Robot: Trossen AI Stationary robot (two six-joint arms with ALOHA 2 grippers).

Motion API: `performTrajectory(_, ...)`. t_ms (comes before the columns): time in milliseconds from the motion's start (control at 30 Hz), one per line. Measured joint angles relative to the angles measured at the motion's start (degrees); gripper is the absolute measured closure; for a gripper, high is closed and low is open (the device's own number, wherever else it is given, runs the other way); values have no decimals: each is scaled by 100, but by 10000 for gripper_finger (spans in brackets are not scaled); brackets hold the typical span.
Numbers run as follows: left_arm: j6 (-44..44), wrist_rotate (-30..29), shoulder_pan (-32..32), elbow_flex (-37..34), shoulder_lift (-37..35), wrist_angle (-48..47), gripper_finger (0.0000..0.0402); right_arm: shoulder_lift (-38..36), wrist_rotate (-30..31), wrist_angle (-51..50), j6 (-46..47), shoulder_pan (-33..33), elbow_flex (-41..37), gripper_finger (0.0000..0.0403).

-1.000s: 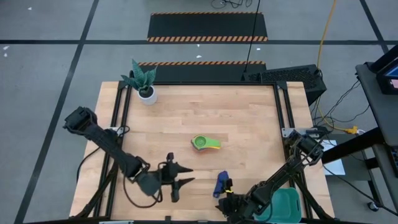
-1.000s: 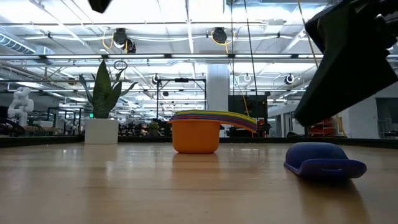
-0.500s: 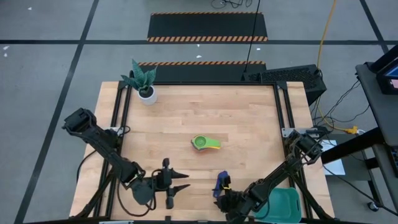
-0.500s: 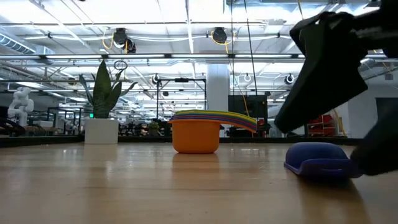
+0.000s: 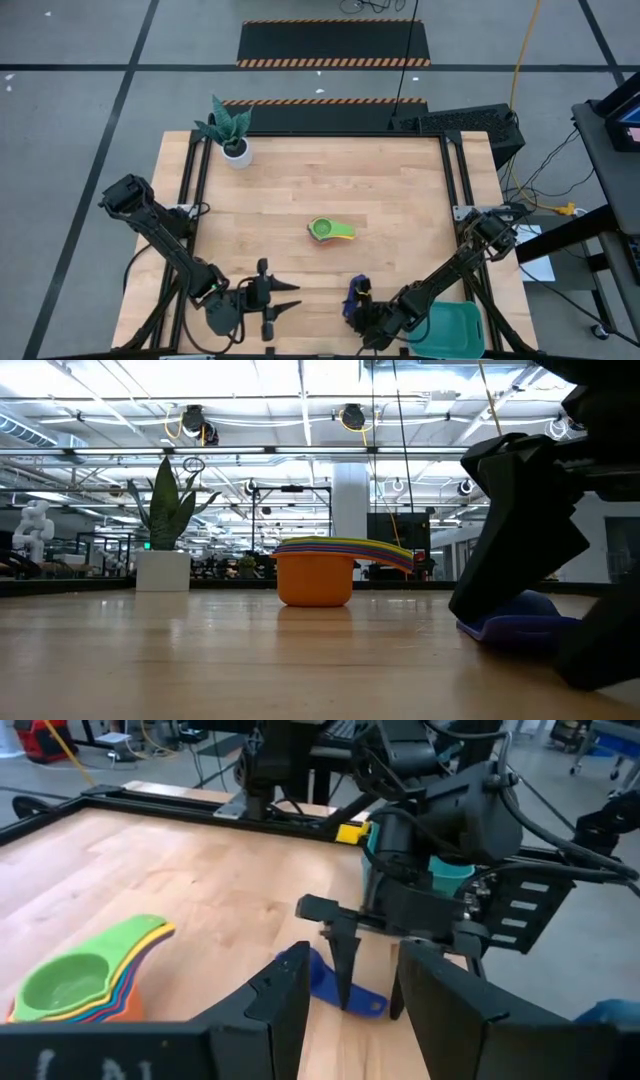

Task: Nest measuring cups in basket
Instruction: Stack the dark blue measuring cup on top of the green measuring cup

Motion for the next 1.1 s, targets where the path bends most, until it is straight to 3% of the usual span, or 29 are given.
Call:
performTrajectory(333,-27,-4,42,0,0,-251,245,-4,198,-67,-80,-11,-88,251)
performTrajectory(700,409,-4,168,0,0,-295,245,-181,312,-204,-333,-28,-118,387)
performTrajectory(1100,916,0,482,0,0,-306,245,-1201,343,-923,-484,-24,-114,402)
